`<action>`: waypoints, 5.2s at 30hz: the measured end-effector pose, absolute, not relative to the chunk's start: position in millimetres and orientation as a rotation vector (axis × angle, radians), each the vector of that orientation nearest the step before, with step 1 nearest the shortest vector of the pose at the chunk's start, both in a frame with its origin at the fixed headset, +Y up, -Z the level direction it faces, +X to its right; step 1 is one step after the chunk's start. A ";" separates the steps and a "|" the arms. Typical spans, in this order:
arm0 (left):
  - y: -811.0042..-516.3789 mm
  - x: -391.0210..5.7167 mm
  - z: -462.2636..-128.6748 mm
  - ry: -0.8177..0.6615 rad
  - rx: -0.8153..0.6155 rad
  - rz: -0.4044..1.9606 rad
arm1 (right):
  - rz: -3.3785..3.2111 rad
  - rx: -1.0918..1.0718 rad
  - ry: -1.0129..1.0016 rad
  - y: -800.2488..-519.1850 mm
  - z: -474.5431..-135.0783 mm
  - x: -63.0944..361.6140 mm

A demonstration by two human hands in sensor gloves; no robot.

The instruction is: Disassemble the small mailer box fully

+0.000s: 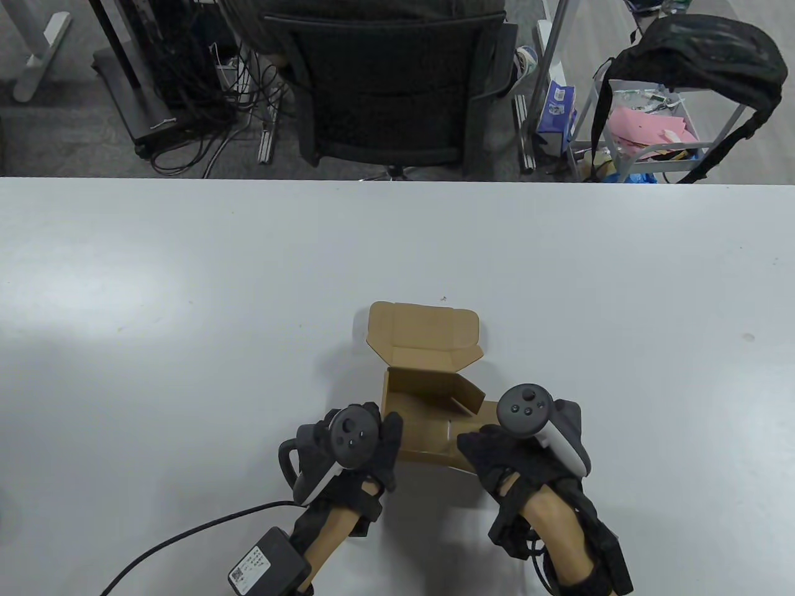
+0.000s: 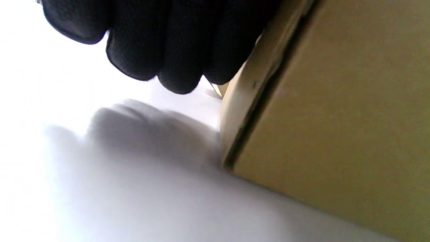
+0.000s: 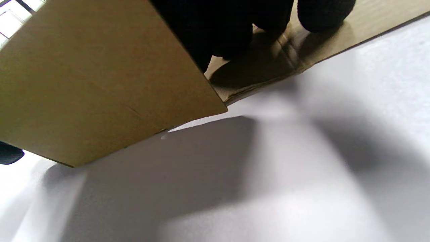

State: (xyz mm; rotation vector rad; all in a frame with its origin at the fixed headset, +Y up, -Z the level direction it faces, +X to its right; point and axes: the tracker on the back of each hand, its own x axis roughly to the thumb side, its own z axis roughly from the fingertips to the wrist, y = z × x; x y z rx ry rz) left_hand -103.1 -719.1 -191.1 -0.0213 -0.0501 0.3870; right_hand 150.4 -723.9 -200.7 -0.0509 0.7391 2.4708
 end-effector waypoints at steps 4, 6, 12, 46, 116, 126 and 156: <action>-716.4 -102.0 -190.2 -0.058 0.004 0.404 | 2.469 -0.046 0.730 -726.0 -199.3 152.1; -716.0 -101.5 -190.2 -0.057 0.009 0.392 | 2.472 -0.044 0.730 -726.9 -198.5 152.9; -718.6 -105.9 -195.3 -0.080 -0.046 0.445 | 2.456 -0.049 0.738 -728.3 -198.2 154.9; -726.1 -126.7 -212.3 -0.151 -0.264 0.657 | 2.331 -0.069 0.833 -735.9 -200.7 169.5; -684.3 -118.4 -201.4 -0.560 0.046 0.345 | 2.335 -0.068 0.848 -740.4 -201.2 172.3; -681.5 -160.4 -214.9 -0.277 0.116 0.322 | 2.404 -0.017 0.845 -736.6 -199.8 165.0; -670.7 -125.5 -193.8 -0.589 0.179 0.283 | 2.888 0.348 0.248 -701.0 -182.5 120.8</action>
